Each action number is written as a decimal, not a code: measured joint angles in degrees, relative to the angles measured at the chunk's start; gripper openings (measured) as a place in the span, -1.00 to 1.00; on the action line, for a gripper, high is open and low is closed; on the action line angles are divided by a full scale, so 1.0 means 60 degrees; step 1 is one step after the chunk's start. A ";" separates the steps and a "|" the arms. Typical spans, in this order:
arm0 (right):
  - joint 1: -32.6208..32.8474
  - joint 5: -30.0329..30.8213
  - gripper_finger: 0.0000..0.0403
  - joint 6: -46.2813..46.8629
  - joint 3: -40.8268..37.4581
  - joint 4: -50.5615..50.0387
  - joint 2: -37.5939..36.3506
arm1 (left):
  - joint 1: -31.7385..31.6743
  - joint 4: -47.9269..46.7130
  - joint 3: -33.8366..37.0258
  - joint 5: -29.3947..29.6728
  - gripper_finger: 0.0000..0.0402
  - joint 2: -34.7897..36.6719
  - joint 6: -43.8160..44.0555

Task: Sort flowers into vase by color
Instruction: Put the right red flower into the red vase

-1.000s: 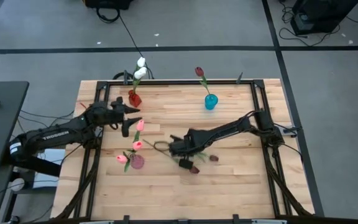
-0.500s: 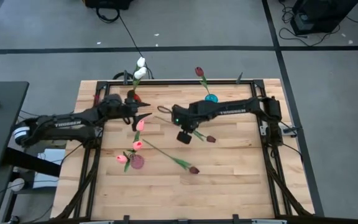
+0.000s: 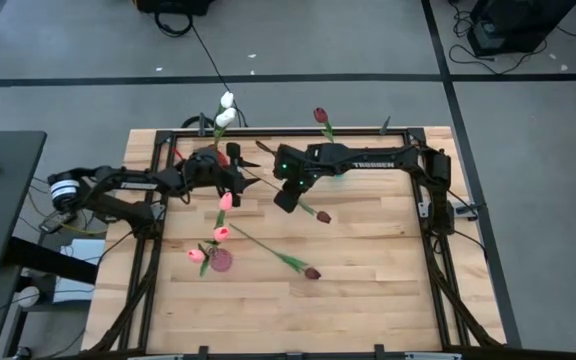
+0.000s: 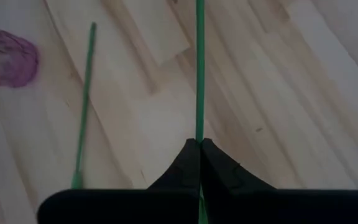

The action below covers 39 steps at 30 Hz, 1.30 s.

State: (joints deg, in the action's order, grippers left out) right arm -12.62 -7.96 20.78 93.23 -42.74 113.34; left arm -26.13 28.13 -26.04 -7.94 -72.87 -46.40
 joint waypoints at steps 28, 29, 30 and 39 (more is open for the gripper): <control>-0.0313 -0.0941 -0.92 0.0623 0.0000 0.0769 0.0000 | 0.0692 0.0785 0.0004 -0.0510 -0.77 -0.0632 -0.2016; -0.0313 -0.0941 -0.91 0.0667 0.0000 0.0768 0.0000 | 0.0696 0.0847 0.0004 -0.0379 -0.79 -0.0632 -0.2016; -0.0313 -0.0953 -0.90 0.0720 0.0000 0.0765 0.0000 | 0.0696 0.0891 0.0004 -0.0325 -0.81 -0.0632 -0.2020; -0.0313 -0.1427 -0.88 0.1072 0.0000 0.0759 0.0000 | 0.0959 0.0956 0.0007 0.0435 -0.54 -0.0773 -0.3502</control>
State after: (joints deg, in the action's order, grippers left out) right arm -14.50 -16.52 27.21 93.23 -38.19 113.34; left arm -20.37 33.87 -26.00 -5.34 -77.51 -67.41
